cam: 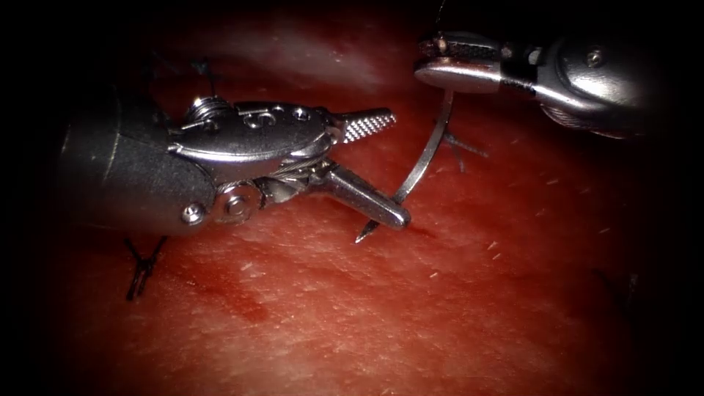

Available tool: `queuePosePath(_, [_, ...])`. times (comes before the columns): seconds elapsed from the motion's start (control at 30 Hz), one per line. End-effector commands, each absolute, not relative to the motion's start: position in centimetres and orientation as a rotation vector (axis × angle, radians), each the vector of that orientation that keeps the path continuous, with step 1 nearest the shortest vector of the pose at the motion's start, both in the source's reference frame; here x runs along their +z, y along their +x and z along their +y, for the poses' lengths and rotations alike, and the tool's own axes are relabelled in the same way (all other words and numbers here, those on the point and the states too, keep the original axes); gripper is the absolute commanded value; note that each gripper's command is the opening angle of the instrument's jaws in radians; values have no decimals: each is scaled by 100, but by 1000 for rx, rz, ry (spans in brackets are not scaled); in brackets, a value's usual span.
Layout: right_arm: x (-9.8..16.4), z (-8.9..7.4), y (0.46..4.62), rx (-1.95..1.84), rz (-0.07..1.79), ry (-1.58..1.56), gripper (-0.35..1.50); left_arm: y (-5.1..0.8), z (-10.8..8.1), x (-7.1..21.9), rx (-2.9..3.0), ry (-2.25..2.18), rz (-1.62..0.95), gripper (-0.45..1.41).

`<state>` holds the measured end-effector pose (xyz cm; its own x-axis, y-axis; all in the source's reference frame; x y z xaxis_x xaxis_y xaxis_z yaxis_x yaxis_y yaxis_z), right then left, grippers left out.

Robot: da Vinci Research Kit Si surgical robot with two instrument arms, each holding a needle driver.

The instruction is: Wound Closure

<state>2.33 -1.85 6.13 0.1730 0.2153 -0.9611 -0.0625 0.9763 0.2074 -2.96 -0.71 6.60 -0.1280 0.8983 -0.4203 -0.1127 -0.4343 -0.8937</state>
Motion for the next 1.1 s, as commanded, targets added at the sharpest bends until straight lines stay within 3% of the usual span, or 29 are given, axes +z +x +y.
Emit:
queuePosePath(0.03, [616,-184,244,165,1402,116,-35,-302,-71,665,1645,-1364,-954,96])
queuePosePath(0.37, [610,-189,254,62,1452,87,-35,-302,-62,690,1614,-1289,-973,90])
queuePosePath(0.47, [609,-187,253,58,1454,85,-35,-306,-79,699,1638,-1252,-1017,74])
queuePosePath(0.67, [607,-188,255,54,1458,80,-35,-311,-84,703,1619,-1222,-1077,68])
queuePosePath(0.93, [607,-190,256,41,1472,89,-35,-313,-76,698,1520,-1195,-1187,-1])
queuePosePath(1.07, [607,-190,256,40,1473,89,-35,-310,-77,697,1505,-1180,-1226,-18])
queuePosePath(1.1, [607,-190,256,40,1473,89,-35,-309,-77,697,1506,-1180,-1222,-33])
